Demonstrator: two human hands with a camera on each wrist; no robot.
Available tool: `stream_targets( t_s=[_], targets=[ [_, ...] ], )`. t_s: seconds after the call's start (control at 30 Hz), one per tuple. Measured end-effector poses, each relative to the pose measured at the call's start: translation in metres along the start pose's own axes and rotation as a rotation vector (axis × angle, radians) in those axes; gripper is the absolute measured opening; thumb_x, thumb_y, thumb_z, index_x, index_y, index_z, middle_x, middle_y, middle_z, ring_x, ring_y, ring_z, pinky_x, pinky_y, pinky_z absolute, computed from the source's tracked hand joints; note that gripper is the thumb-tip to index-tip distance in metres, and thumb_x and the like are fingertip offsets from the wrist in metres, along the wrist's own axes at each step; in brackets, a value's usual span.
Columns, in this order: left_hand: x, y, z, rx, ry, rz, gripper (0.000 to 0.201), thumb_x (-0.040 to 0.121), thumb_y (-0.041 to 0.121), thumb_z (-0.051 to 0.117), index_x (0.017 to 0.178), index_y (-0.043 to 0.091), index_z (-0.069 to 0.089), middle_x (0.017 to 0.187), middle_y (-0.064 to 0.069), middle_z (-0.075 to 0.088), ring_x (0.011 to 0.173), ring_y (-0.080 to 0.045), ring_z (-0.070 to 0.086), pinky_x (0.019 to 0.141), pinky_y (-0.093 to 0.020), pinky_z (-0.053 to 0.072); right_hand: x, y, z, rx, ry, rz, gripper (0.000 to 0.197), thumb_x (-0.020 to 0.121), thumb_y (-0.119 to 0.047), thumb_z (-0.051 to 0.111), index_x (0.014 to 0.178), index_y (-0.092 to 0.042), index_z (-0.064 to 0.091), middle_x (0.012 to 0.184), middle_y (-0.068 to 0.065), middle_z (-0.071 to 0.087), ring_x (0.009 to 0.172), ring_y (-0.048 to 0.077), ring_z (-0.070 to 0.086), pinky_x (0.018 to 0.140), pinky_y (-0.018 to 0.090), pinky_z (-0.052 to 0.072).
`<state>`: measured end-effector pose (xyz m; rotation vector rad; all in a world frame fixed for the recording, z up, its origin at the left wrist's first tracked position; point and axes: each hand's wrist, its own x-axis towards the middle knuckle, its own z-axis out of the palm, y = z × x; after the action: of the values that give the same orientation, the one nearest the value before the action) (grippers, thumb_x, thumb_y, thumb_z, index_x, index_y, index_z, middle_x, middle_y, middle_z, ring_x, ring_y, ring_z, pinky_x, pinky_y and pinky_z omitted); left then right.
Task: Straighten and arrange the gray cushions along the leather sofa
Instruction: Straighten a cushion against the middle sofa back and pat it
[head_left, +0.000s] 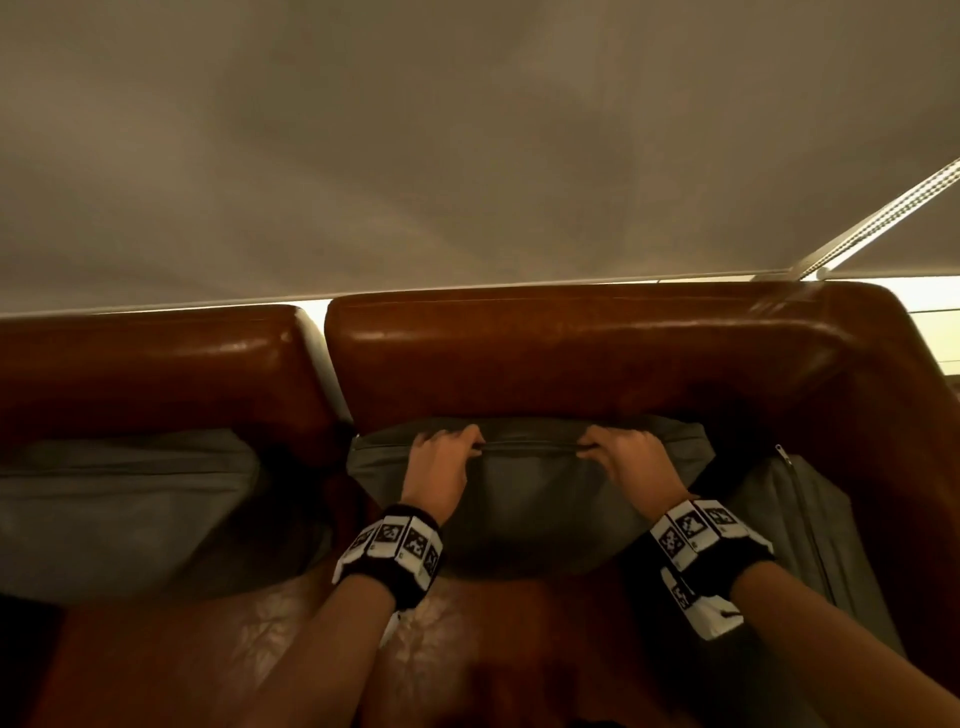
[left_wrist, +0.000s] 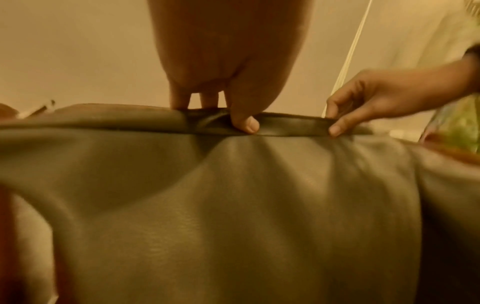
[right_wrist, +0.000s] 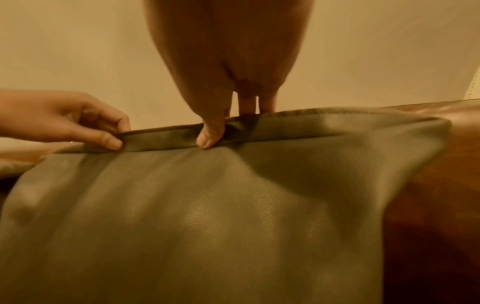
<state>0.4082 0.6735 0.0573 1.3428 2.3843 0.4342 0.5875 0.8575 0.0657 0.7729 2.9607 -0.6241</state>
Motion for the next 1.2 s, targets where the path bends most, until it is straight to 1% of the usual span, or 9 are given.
stream_targets(
  t_s=[0.23,0.4,0.5,0.6,0.67,0.73,0.97,1.1,1.2],
  targets=[
    [-0.010,-0.004,0.013,0.013,0.043,-0.047,0.016,0.088,0.008,0.056,0.095,0.022,0.060,0.091,0.001,0.071,0.089,-0.022,0.063,0.077,-0.036,0.042,-0.005,-0.001,0.016,0.046,0.092,-0.028,0.014,0.076,-0.023,0.062,0.079,-0.010,0.067,0.073,0.006,0.071,0.064,0.024,0.068,0.058,0.028,0.050],
    [-0.009,-0.006,0.018,0.037,-0.033,-0.065,0.021,0.089,0.008,0.052,0.101,0.025,0.058,0.101,0.004,0.069,0.102,-0.020,0.060,0.089,-0.039,0.039,-0.006,-0.001,0.022,-0.022,0.031,-0.135,0.011,0.067,-0.023,0.066,0.069,-0.013,0.063,0.060,0.001,0.067,0.051,0.020,0.064,0.052,0.022,0.049],
    [-0.017,-0.004,0.019,0.035,-0.027,-0.094,0.024,0.092,0.017,0.050,0.113,0.024,0.059,0.117,0.002,0.066,0.115,-0.022,0.056,0.102,-0.046,0.032,-0.011,0.003,0.026,-0.026,0.004,-0.082,0.019,0.076,-0.031,0.058,0.085,-0.015,0.063,0.080,0.002,0.071,0.077,0.024,0.069,0.080,0.043,0.051],
    [-0.032,0.014,0.027,0.031,0.050,-0.058,0.044,0.096,0.029,0.028,0.136,0.021,0.045,0.144,0.003,0.047,0.137,-0.019,0.037,0.114,-0.057,0.005,-0.028,-0.020,0.034,-0.048,0.075,0.014,0.042,0.088,-0.042,0.045,0.122,-0.019,0.054,0.130,-0.002,0.056,0.131,0.024,0.042,0.112,0.057,0.014],
    [-0.033,0.037,0.038,0.041,0.012,-0.047,0.054,0.098,0.035,0.009,0.143,0.017,0.034,0.151,0.002,0.033,0.143,-0.017,0.024,0.115,-0.057,-0.002,-0.031,-0.051,0.045,0.025,0.085,0.005,0.053,0.096,-0.045,0.027,0.141,-0.019,0.036,0.148,-0.005,0.035,0.142,0.017,0.017,0.114,0.050,-0.004],
    [-0.028,0.050,0.057,0.094,-0.036,-0.082,0.055,0.100,0.033,0.005,0.144,0.011,0.030,0.152,-0.003,0.031,0.144,-0.020,0.019,0.111,-0.056,0.004,-0.022,-0.075,0.061,0.088,0.037,0.060,0.056,0.098,-0.042,0.006,0.146,-0.018,0.020,0.153,-0.004,0.024,0.143,0.010,0.002,0.113,0.045,-0.010],
    [-0.043,-0.019,0.081,0.152,-0.202,-0.226,0.050,0.098,0.046,0.002,0.146,0.038,0.016,0.153,0.003,0.031,0.143,-0.019,0.014,0.110,-0.060,-0.009,-0.053,0.012,0.075,-0.190,-0.121,0.117,0.051,0.095,-0.054,0.010,0.145,-0.043,0.012,0.154,-0.011,0.017,0.144,0.017,0.011,0.115,0.047,-0.003],
    [-0.042,-0.062,0.059,0.115,-0.169,-0.697,0.050,0.098,0.046,0.009,0.145,0.041,-0.007,0.159,0.001,-0.007,0.146,-0.026,-0.013,0.101,-0.071,-0.015,-0.055,0.048,0.068,-0.156,-0.038,0.491,0.057,0.094,-0.051,0.017,0.147,-0.029,0.021,0.155,0.002,0.021,0.144,0.027,0.012,0.113,0.050,-0.006],
    [-0.052,-0.079,0.032,-0.033,-0.047,-0.836,0.052,0.098,0.042,0.028,0.147,0.023,0.023,0.157,-0.016,0.008,0.143,-0.036,0.007,0.107,-0.067,0.014,-0.061,0.062,0.053,0.131,0.179,0.817,0.078,0.089,-0.060,0.028,0.141,-0.002,0.034,0.147,0.030,0.025,0.135,0.046,0.021,0.110,0.054,0.019]
  ],
)
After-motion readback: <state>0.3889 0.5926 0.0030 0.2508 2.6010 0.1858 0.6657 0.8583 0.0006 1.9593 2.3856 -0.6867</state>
